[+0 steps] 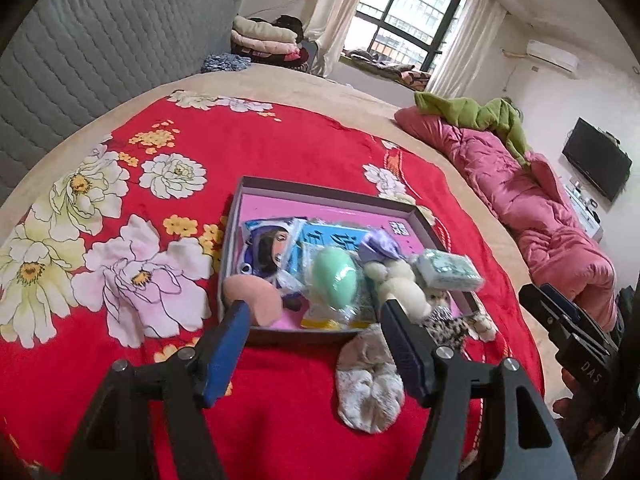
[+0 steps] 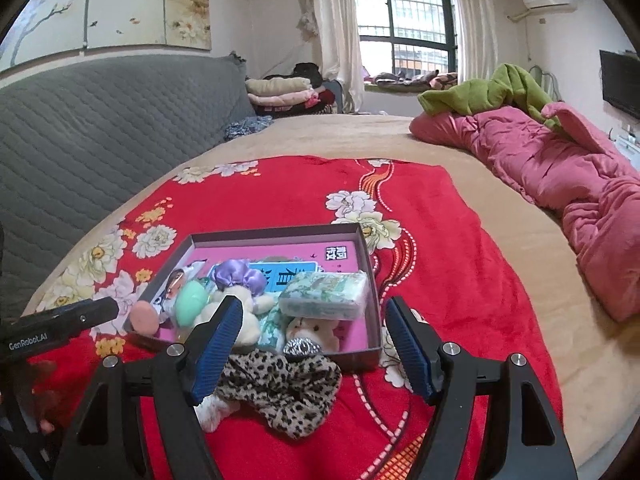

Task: Organize soft objects
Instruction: 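Move the left gripper to the white floral cloth while the right approaches the leopard scrunchie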

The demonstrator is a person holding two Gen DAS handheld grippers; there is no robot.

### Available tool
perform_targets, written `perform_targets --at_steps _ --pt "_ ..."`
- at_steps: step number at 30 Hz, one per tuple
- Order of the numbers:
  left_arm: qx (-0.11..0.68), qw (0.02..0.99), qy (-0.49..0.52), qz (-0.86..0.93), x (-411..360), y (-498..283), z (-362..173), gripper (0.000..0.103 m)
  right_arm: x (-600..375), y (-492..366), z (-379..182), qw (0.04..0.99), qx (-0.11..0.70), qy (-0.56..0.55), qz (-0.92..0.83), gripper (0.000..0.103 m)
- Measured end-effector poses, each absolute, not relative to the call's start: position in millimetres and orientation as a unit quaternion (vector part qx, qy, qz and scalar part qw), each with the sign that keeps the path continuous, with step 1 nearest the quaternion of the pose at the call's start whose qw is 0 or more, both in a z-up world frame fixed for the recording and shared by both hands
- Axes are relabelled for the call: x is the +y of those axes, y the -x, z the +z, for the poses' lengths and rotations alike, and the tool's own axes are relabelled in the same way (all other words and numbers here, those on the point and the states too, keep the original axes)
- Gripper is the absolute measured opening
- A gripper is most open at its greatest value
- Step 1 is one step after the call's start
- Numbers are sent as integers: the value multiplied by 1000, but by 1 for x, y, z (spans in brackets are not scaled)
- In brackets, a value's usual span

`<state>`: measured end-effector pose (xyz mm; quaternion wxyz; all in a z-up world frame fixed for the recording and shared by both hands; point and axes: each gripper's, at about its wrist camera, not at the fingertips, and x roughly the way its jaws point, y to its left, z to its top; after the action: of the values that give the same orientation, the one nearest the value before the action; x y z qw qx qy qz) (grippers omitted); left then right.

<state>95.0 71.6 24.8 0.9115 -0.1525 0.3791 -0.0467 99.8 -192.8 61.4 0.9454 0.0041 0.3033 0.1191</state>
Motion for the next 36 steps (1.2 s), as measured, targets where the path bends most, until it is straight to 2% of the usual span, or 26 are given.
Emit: perform_targets --at_steps 8,18,36 --pt "404 903 124 -75 40 -80 20 67 -204 -79 50 937 322 0 134 75" --pt "458 878 106 -93 9 -75 -12 67 -199 -65 21 920 356 19 163 75" --pt "497 853 133 -95 6 -95 -58 67 -181 -90 -39 895 401 50 189 75"
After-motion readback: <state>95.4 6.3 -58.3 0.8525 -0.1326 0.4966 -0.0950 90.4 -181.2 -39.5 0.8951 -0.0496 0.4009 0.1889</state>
